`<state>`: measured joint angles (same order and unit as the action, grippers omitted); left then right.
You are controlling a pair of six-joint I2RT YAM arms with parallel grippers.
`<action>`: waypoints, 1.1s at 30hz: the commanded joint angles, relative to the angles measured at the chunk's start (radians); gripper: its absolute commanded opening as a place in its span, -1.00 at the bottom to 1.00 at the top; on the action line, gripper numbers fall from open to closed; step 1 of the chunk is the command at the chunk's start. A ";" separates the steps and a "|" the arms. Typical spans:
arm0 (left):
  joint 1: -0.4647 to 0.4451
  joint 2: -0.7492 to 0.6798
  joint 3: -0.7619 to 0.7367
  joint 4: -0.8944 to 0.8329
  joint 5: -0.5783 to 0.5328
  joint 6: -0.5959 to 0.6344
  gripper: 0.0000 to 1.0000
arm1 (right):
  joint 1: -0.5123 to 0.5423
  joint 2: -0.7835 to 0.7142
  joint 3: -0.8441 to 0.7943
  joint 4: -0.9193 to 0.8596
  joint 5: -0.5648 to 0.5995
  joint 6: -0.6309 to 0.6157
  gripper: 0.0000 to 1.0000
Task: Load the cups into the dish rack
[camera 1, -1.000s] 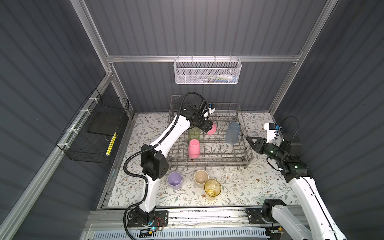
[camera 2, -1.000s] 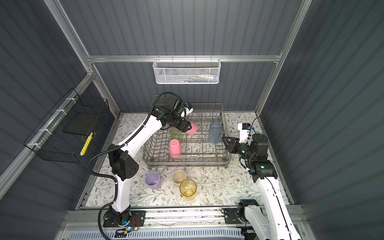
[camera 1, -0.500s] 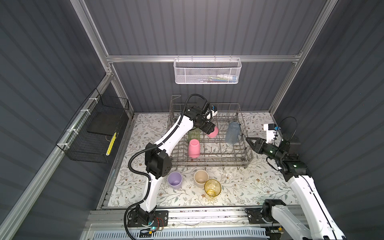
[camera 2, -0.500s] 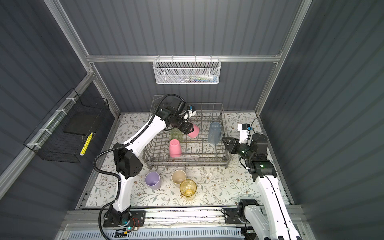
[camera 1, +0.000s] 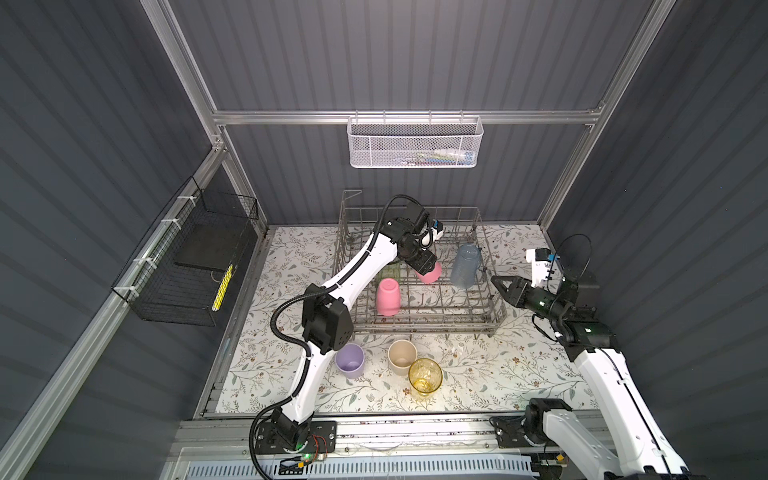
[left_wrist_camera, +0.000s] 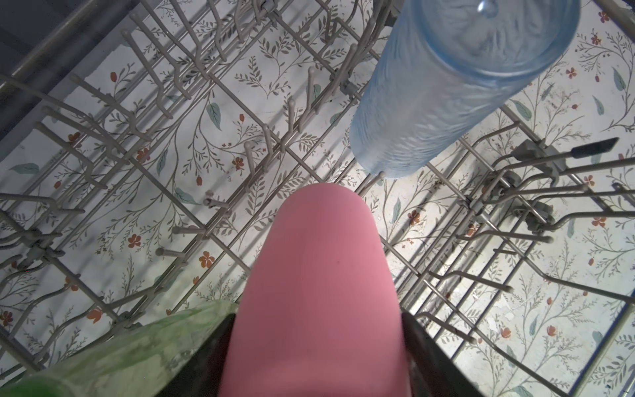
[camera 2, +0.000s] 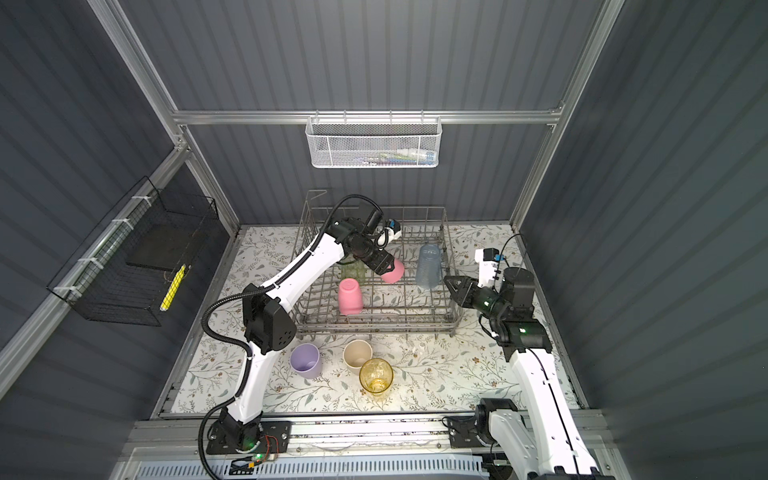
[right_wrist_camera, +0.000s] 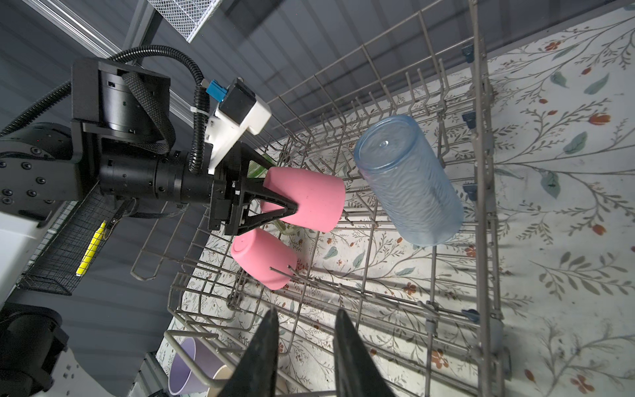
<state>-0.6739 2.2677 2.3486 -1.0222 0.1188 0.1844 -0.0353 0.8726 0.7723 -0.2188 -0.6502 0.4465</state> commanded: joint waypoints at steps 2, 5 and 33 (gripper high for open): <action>-0.007 0.043 0.057 -0.041 -0.018 0.025 0.33 | -0.006 0.007 -0.011 0.024 -0.016 -0.004 -0.40; -0.007 0.062 0.071 -0.055 -0.048 0.035 0.33 | -0.008 0.012 -0.013 0.029 -0.020 -0.004 -0.41; -0.016 0.157 0.155 0.025 -0.140 0.031 0.74 | -0.012 0.071 -0.008 0.060 -0.053 0.020 -0.41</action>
<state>-0.6884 2.4119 2.4714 -1.0283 -0.0013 0.2096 -0.0433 0.9421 0.7700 -0.1799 -0.6872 0.4641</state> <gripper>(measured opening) 0.856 0.296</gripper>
